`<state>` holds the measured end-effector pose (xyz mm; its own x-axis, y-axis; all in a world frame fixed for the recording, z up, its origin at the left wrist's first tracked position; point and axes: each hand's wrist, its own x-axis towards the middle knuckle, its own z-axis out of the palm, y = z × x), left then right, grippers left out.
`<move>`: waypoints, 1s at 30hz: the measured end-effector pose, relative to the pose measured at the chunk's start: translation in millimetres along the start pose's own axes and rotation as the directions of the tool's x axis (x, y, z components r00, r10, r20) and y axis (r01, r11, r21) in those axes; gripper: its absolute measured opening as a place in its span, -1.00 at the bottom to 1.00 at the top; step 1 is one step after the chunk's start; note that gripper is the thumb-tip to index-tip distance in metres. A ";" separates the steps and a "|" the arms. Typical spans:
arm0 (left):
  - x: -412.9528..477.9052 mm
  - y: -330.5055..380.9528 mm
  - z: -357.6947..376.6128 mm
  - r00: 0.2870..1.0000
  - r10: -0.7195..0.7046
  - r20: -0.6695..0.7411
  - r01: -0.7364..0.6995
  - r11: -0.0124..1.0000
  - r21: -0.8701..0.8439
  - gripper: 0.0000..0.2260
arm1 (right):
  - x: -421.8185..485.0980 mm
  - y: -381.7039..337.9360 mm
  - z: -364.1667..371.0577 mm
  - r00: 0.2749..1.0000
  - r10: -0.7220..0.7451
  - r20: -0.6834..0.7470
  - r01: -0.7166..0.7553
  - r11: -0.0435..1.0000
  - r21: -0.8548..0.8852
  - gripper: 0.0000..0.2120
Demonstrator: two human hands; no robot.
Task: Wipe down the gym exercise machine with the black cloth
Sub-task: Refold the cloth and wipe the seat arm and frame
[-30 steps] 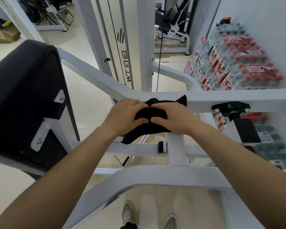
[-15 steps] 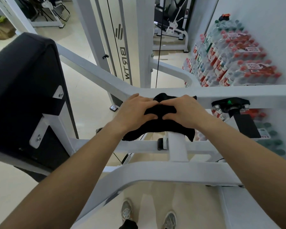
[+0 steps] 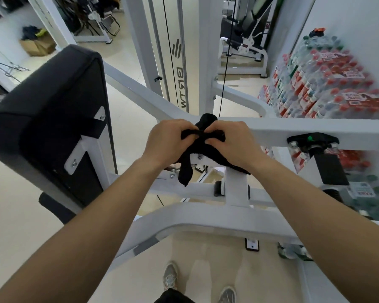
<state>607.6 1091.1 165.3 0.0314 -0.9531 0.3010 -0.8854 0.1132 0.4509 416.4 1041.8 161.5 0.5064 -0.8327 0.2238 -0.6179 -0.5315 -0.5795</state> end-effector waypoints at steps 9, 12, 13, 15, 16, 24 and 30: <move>-39.5 48.1 3.8 0.990 -0.110 0.087 0.128 0.960 -0.250 -0.83 | -42.6 11.6 -42.3 0.992 -0.027 0.122 0.011 0.991 0.131 -0.83; -56.5 68.5 17.6 0.988 0.076 0.137 -0.051 0.982 -0.180 -0.77 | -75.4 21.8 -58.2 0.983 0.004 0.182 -0.020 0.996 0.082 -0.84; -63.3 73.4 25.0 0.976 0.131 0.176 -0.103 0.982 -0.156 -0.76 | -89.2 25.2 -61.4 0.982 0.024 0.188 -0.033 0.998 0.047 -0.84; -78.7 81.3 44.2 0.936 0.205 0.287 -0.179 0.977 -0.114 -0.71 | -120.0 33.2 -59.6 0.980 0.048 0.194 -0.046 0.999 -0.016 -0.80; -86.6 84.3 55.2 0.909 0.238 0.343 -0.220 0.971 -0.093 -0.66 | -137.3 36.7 -55.3 0.974 0.072 0.215 -0.061 0.997 -0.055 -0.77; -120.9 110.0 94.1 0.781 0.402 0.477 -0.480 0.876 0.047 -0.37 | -238.1 37.6 -20.1 0.983 0.165 0.087 -0.109 0.886 -0.451 -0.42; -125.9 152.0 109.4 0.667 0.511 0.543 -0.600 0.800 -0.015 -0.30 | -289.6 46.2 -36.7 0.956 0.291 0.022 -0.235 0.812 -0.535 -0.40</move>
<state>418.4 1197.7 104.0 -0.6830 -0.7300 -0.0250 -0.7198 0.6668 0.1928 219.1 1252.7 98.7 0.3176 -0.9478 0.0277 -0.9421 -0.3187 -0.1040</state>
